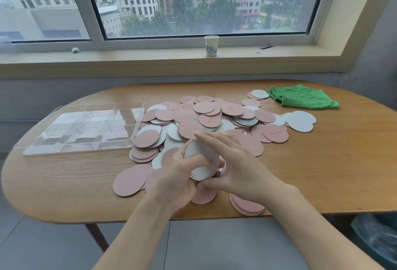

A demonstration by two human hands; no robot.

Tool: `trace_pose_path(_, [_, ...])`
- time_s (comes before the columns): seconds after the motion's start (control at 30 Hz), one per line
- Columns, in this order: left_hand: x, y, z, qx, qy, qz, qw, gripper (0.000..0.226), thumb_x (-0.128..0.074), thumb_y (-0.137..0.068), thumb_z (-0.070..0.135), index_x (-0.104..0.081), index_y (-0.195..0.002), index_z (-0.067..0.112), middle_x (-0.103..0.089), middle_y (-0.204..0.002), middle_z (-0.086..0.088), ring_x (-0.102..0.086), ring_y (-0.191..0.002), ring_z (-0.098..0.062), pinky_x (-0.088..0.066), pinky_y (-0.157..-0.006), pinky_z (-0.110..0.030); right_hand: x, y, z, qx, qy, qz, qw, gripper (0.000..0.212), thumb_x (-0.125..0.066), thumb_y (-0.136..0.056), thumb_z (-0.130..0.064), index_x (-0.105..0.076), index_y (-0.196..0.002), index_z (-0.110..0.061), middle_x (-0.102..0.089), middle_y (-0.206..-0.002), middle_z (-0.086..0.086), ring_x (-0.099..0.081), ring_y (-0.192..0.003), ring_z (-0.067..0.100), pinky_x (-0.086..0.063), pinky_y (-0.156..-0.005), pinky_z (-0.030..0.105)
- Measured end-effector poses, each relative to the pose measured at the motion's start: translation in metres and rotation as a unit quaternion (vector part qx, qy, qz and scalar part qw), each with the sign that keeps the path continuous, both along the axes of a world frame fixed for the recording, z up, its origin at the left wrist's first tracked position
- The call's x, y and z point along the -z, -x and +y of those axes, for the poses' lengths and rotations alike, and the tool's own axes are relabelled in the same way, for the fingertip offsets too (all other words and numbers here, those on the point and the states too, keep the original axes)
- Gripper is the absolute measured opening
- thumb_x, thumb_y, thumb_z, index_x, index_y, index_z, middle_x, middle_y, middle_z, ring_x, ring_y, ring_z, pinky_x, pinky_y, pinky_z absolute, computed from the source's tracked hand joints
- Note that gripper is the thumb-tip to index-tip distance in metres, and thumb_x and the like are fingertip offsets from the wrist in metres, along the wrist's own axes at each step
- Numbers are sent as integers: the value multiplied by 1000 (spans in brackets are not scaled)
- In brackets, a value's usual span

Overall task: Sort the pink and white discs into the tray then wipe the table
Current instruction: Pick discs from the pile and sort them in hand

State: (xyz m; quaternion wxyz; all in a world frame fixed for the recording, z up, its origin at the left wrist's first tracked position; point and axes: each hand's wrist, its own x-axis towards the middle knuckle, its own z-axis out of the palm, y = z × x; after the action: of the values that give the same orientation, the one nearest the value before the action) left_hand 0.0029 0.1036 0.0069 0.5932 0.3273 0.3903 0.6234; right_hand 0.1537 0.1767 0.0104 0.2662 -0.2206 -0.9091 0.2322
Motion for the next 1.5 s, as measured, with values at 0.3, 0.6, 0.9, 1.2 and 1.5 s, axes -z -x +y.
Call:
trace_pose_path(0.3, [-2, -9, 4, 31, 20, -35, 999, 47, -63, -83, -5, -64, -128, 8, -70, -107, -19, -71, -92, -33, -55, -69, -37, -5, -14, 0, 8, 24, 61, 998, 89, -93, -66, -37, -51, -144, -30, -56, -136, -21, -40, -135, 8, -41, -104, 21])
trace_pose_path(0.6, [-8, -24, 18, 35, 37, -84, 995, 37, -68, -73, -7, -73, -101, 17, -71, -107, -20, -66, -85, -34, -46, -55, -31, -13, -89, 50, 211, 87, 98, 969, 43, -81, -81, -40, -64, -121, -40, -67, -112, -31, -55, -107, -15, -44, -87, 8])
trace_pose_path(0.9, [-12, -50, 34, 29, 60, -68, 995, 36, -85, -75, 19, -75, -110, 16, -72, -110, -20, -66, -88, -32, -49, -57, -31, 15, -150, 147, 413, 72, -8, 908, 40, -70, -92, -39, -68, -125, -16, -66, -131, 3, -54, -124, 24, -37, -101, 31])
trace_pose_path(1.2, [-5, -63, 52, 48, 63, -55, 995, 72, -105, -44, 41, -78, -106, 15, -72, -108, -20, -68, -88, -34, -50, -54, -31, 17, -152, 194, 429, 155, -64, 888, 73, -85, -76, -42, -57, -138, -16, -55, -140, 12, -50, -129, 28, -39, -107, 36])
trace_pose_path(1.5, [2, -61, 57, 53, 51, -65, 995, 72, -105, -49, 32, -75, -112, 16, -70, -112, -20, -68, -90, -32, -51, -58, -33, -4, -142, 126, 363, 226, 238, 872, 19, -75, -90, -14, -75, -108, -7, -76, -89, 3, -68, -69, 15, -62, -69, 36])
